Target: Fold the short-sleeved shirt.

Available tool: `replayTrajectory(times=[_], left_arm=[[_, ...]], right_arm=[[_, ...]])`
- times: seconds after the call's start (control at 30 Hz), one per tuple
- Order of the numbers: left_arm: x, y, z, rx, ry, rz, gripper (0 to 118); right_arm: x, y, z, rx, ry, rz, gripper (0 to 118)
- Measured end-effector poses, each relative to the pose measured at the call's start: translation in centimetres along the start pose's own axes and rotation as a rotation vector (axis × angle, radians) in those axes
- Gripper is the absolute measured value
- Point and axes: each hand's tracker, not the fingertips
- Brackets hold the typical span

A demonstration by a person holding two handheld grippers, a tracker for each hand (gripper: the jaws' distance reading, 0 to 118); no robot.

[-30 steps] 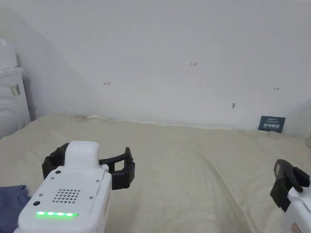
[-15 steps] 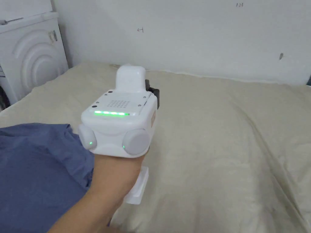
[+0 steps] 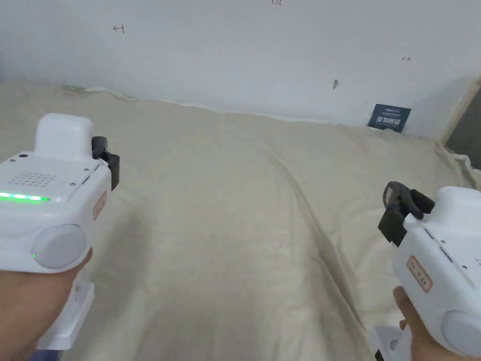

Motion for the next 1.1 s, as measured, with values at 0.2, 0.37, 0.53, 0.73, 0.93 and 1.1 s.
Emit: replayTrajectory(times=[0.2,0.37,0.53,0.73,0.93,1.1], left_arm=[[-2.4,-2.3,0.2,-0.033,0.062,-0.088,0],[-10.6,-6.8,2.2,-0.128,0.167,-0.173,0],[-22.7,-12.0,3.4,-0.321,0.310,-0.206,0],[-31.5,-13.4,-0.4,-0.559,0.265,-0.106,0],[-36.7,-15.4,-9.5,-0.752,0.093,0.117,0],[-37.3,-15.4,-12.9,-0.847,0.018,0.191,0]], right_arm=[[-1.0,-1.4,-1.7,-0.037,0.094,0.014,0],[-6.0,-3.3,-3.4,-0.056,0.151,0.074,0],[-10.9,-4.7,-4.9,-0.138,0.271,0.051,0],[-13.2,-5.8,-5.4,-0.175,0.316,0.098,0],[-13.4,-6.3,-6.1,-0.206,0.294,0.151,0],[-13.6,-6.5,-6.3,-0.216,0.273,0.181,0]])
